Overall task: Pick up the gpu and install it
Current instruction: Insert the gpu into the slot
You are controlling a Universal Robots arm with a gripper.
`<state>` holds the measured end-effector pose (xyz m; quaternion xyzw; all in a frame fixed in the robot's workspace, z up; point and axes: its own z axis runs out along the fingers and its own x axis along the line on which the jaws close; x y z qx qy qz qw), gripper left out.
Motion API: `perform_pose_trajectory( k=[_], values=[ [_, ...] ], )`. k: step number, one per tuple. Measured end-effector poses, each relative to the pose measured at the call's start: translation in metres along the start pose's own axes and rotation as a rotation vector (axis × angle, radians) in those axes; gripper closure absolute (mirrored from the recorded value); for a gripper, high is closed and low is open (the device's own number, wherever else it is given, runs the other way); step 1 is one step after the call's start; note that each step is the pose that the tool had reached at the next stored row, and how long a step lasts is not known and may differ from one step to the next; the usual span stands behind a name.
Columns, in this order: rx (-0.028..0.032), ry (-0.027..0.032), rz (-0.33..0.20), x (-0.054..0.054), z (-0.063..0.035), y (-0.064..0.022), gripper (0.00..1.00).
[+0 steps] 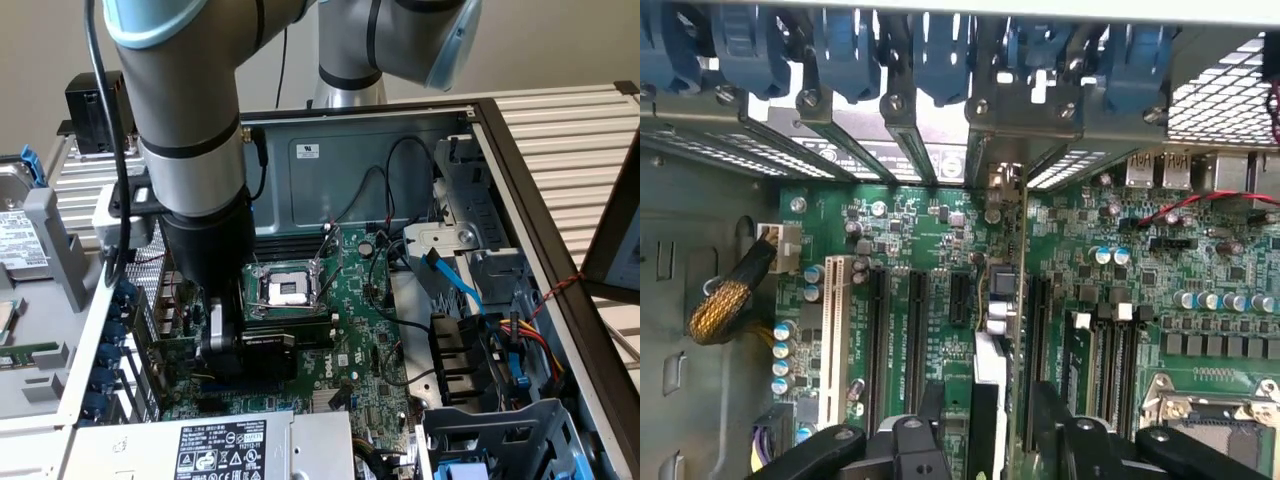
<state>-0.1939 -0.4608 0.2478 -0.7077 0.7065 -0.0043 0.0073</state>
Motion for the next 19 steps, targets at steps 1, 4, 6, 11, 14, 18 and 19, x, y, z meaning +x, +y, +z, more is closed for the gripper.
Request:
perform_pose_trajectory(
  k=[1,4,6,11,14,18,19],
  values=[
    [-0.0002,0.0004,0.000,0.000,-0.0046,0.0001,0.52],
    [-0.0001,0.0007,0.000,0.000,-0.0182,0.0002,0.52],
    [-0.0002,0.0008,0.000,0.000,-0.0274,0.0002,0.52],
    [-0.0002,0.0014,0.000,0.000,-0.0505,-0.0001,0.52],
    [0.0002,-0.0006,0.000,0.000,-0.0526,-0.0002,0.52],
    [0.0000,-0.0005,0.000,0.000,-0.0528,-0.0002,0.52],
    [0.0000,-0.0005,0.000,0.000,-0.0528,-0.0002,0.52]
  ],
)
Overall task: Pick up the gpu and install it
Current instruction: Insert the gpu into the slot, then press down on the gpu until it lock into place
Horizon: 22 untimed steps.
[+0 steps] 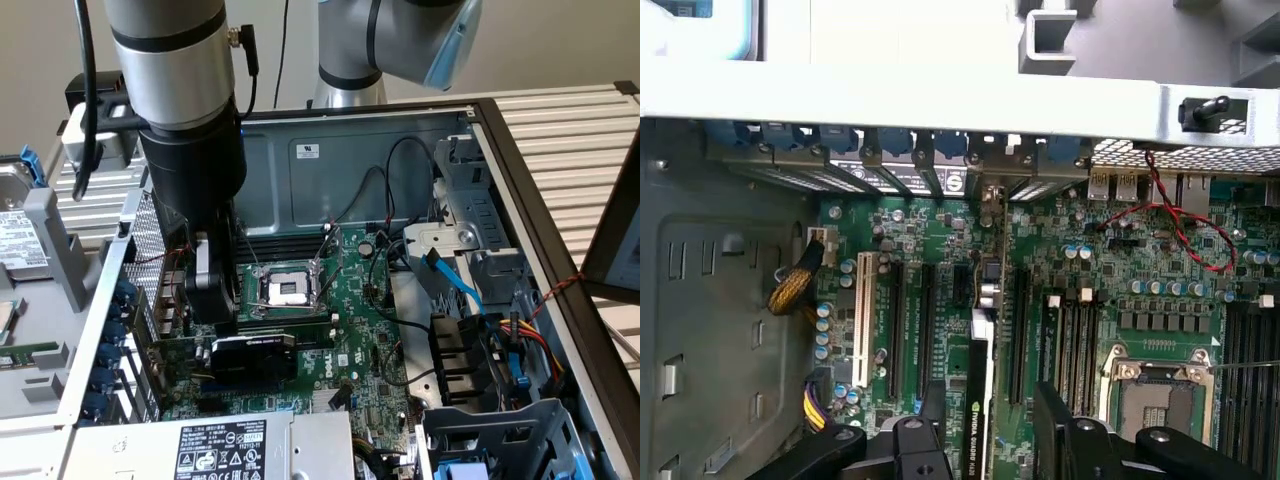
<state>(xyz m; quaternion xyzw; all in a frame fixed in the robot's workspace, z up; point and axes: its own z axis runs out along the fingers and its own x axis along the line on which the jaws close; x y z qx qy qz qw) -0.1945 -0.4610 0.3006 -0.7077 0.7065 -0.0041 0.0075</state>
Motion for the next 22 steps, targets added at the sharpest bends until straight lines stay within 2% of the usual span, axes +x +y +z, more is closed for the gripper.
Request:
perform_pose_trajectory(
  k=[6,7,8,9,11,12,14,15,16,18,22],
  values=[
    [0.0000,0.0000,0.000,0.0000,-0.0002,0.0000,0.52],
    [0.0000,0.0000,0.000,0.0000,-0.0002,0.0000,0.54],
    [-0.0001,0.0001,0.000,0.0000,-0.0003,0.0000,0.61],
    [0.0000,0.0000,0.000,0.0000,-0.0003,0.0000,0.61],
    [0.0000,0.0000,0.000,0.0000,-0.0004,0.0000,0.73],
    [0.0000,0.0000,0.000,0.0000,-0.0004,0.0000,0.73],
    [0.0000,0.0000,0.000,0.0000,-0.0004,0.0000,0.85],
    [-0.0001,0.0000,0.000,0.0000,-0.0004,0.0000,0.85],
    [0.0000,0.0001,0.000,0.0000,-0.0004,0.0000,0.89],
    [-0.0001,0.0003,0.000,-0.0003,0.0006,0.0010,0.89],
    [-0.0001,0.0010,0.000,-0.0036,0.0075,0.0098,0.89]
  ],
)
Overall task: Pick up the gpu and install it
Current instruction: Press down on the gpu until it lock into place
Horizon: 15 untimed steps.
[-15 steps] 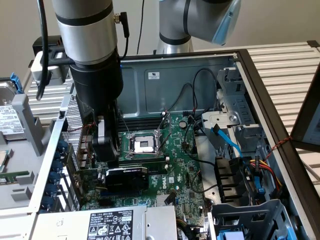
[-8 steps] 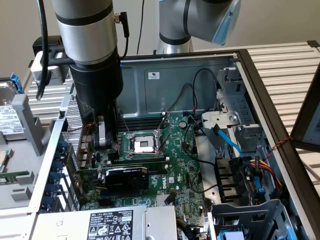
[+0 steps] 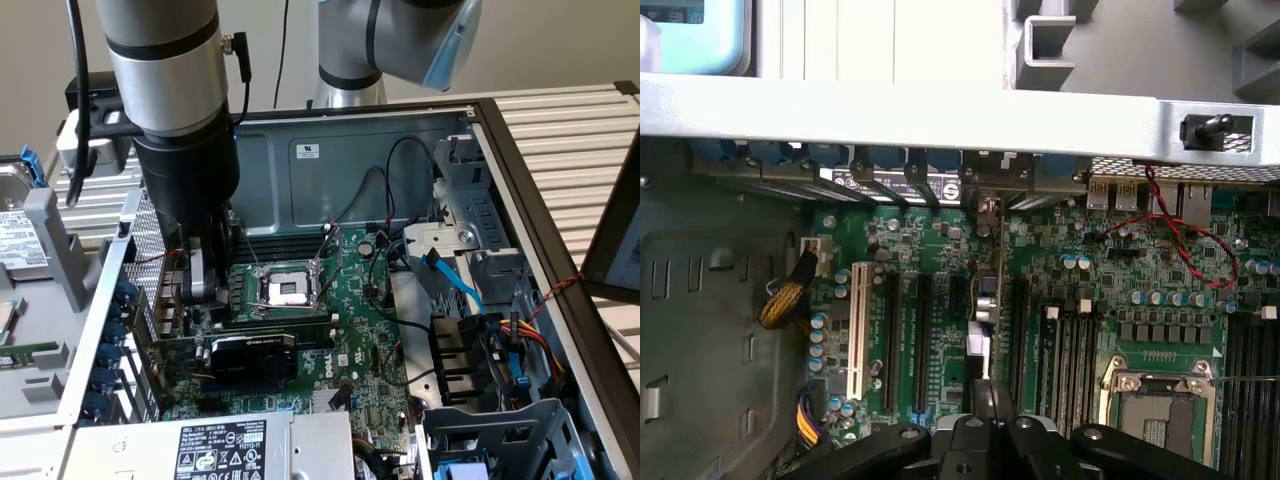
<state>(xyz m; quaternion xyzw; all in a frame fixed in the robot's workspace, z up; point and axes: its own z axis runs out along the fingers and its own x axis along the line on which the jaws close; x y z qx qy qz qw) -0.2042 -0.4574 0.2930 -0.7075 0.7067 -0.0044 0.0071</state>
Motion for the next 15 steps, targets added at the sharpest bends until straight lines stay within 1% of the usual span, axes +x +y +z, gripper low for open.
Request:
perform_pose_trajectory(
  k=[1,3,5,7,10,11,15],
  values=[
    [-0.0005,0.0002,0.000,-0.001,0.0015,0.0015,0.89],
    [-0.0017,0.0012,0.000,-0.003,0.0047,0.0018,0.89],
    [-0.0018,0.0057,0.000,-0.003,0.0074,0.0020,0.89],
    [-0.0023,0.0105,0.000,-0.004,0.0098,0.0042,0.89],
    [-0.0053,0.0135,0.000,-0.004,0.0133,0.0053,0.89],
    [-0.0065,0.0138,0.000,-0.004,0.0148,0.0053,0.89],
    [-0.0156,0.0138,0.000,-0.004,0.0181,0.0064,0.89]
  ],
)
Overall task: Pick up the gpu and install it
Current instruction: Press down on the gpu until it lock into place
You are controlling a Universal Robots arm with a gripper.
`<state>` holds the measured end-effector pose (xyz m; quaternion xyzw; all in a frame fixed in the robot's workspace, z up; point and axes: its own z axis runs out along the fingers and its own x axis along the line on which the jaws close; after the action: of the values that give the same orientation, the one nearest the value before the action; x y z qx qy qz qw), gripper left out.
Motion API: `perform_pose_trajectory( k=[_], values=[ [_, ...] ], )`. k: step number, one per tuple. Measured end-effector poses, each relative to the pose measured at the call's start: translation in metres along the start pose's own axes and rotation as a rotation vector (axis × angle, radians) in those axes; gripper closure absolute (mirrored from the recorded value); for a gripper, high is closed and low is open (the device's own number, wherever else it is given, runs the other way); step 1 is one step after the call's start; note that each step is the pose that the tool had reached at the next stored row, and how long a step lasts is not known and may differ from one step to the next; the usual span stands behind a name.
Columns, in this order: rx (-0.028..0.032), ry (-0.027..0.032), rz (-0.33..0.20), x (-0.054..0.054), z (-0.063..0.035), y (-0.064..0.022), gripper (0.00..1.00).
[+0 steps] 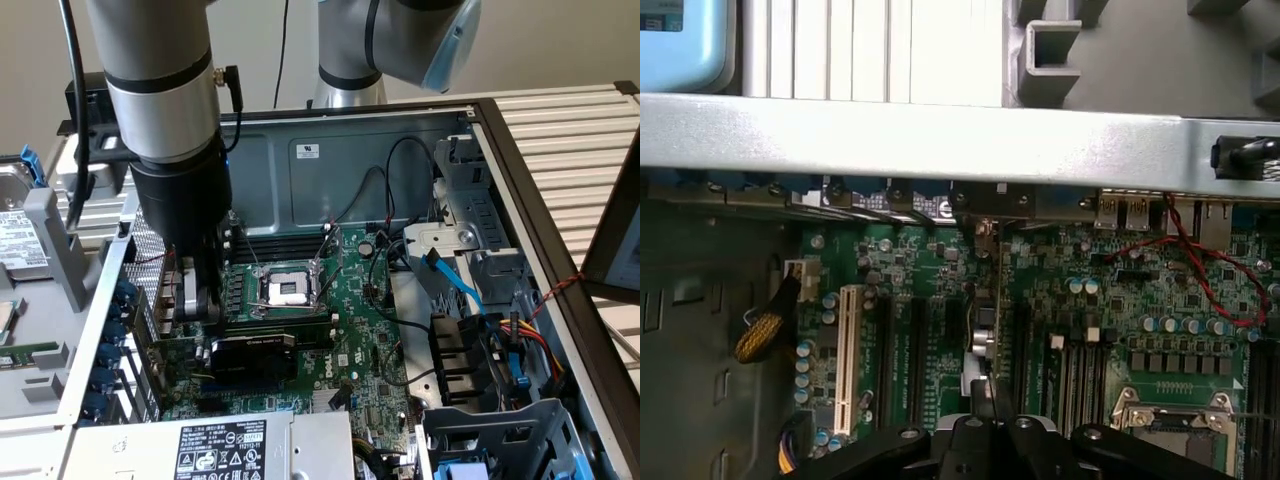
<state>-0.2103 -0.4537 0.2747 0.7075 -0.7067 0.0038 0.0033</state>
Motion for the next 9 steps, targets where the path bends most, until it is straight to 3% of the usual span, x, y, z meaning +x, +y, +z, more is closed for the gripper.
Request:
perform_pose_trajectory(
  k=[9],
  values=[
    [-0.0114,0.0004,0.000,-0.0001,0.0081,0.0008,0.89]
  ],
)
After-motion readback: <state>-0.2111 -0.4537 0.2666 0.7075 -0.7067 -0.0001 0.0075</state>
